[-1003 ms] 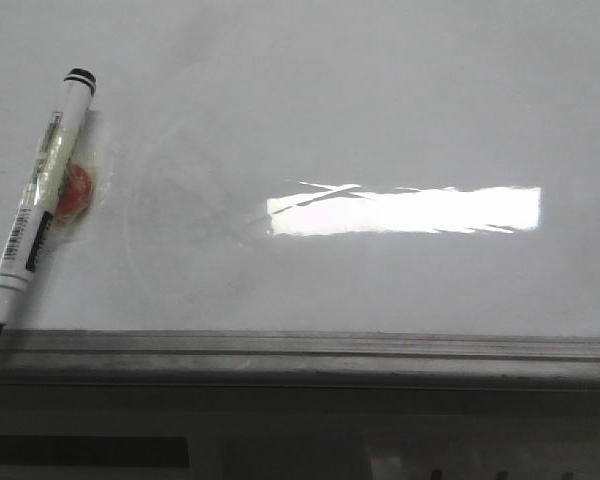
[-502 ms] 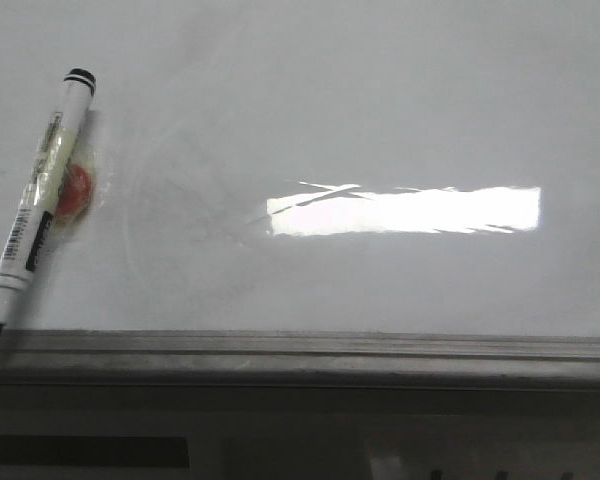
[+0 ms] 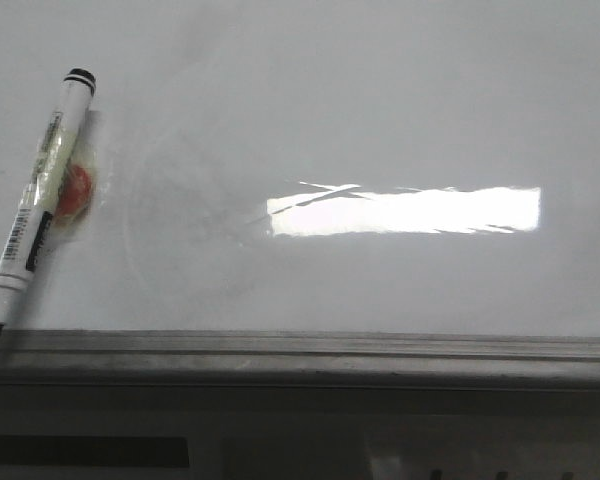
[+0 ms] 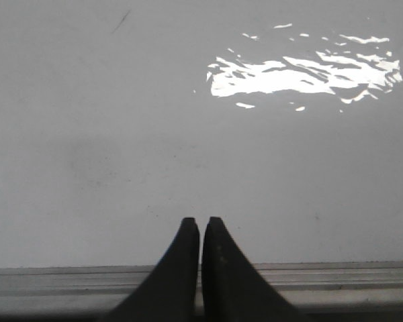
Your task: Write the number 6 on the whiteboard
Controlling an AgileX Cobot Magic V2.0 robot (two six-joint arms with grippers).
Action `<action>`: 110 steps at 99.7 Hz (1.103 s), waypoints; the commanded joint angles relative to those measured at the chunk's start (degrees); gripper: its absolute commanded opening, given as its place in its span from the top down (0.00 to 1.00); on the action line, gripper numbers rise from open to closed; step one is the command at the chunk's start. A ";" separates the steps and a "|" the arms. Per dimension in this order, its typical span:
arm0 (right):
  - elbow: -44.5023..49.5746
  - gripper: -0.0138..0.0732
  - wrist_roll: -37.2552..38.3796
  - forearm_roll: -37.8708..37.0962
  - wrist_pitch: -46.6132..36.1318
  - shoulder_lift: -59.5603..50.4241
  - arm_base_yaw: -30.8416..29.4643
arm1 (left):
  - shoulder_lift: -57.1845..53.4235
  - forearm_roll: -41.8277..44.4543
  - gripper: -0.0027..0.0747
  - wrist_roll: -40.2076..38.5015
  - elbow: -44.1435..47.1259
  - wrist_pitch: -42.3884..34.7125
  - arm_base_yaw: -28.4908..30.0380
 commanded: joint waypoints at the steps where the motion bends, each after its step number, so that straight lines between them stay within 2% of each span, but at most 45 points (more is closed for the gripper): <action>1: 0.87 0.91 -0.41 -0.89 -1.08 -0.96 -0.03 | -1.69 -0.08 0.99 -0.11 1.34 -4.57 -0.40; 41: 0.87 0.91 -0.41 0.59 -1.20 -0.96 -0.03 | -1.69 -0.22 0.99 -0.11 1.34 -4.70 -0.40; 49: 0.87 0.91 -0.41 3.46 -2.76 -0.96 -0.03 | -1.69 -0.22 0.99 -0.11 1.34 -5.51 -0.40; 61: 0.87 0.91 -0.41 3.71 -6.95 -0.96 -0.03 | -1.69 0.03 0.99 -0.11 1.34 -6.46 -0.40; 82: 0.87 0.91 -0.41 3.61 -14.67 -0.96 -0.03 | -1.69 0.03 0.99 -0.11 1.34 -10.38 -0.40; 91: 0.87 0.91 -0.41 1.14 -14.79 -0.96 -0.03 | -1.69 0.03 0.99 -0.11 1.34 -12.88 -0.40; 110: 0.87 0.91 -0.41 0.89 -16.38 -0.96 -0.03 | -1.69 0.03 0.99 -0.11 1.34 -19.36 -0.40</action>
